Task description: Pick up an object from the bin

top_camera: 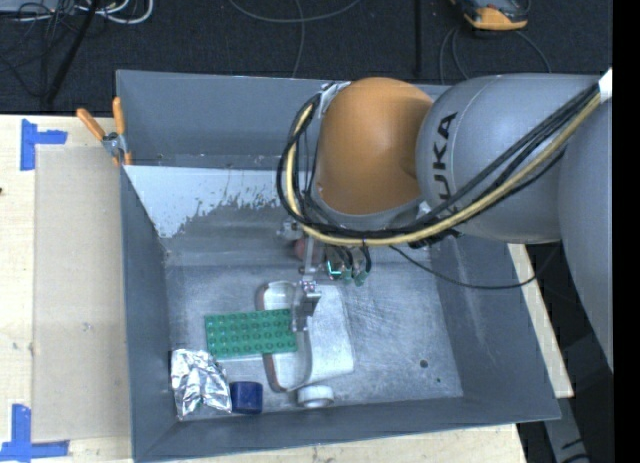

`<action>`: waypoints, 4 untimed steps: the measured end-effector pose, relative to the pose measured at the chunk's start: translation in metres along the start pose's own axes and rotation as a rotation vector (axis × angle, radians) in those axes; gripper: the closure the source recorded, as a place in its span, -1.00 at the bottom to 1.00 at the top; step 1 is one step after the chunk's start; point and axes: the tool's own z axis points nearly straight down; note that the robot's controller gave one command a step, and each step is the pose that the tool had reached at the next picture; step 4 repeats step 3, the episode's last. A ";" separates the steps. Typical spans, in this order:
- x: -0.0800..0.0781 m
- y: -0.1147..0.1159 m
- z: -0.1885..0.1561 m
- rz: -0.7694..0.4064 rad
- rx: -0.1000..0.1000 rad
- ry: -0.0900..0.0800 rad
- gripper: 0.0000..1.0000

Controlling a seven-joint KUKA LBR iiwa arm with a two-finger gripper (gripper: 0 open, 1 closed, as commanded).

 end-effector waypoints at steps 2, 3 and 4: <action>0.006 0.025 0.106 -0.037 -0.006 -0.024 1.00; 0.026 0.017 -0.056 -0.070 -0.002 -0.016 1.00; 0.026 0.017 -0.056 -0.070 -0.002 -0.016 1.00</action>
Offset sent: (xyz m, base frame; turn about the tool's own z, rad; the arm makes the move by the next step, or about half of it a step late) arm -0.0124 0.0240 -0.1122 -0.0401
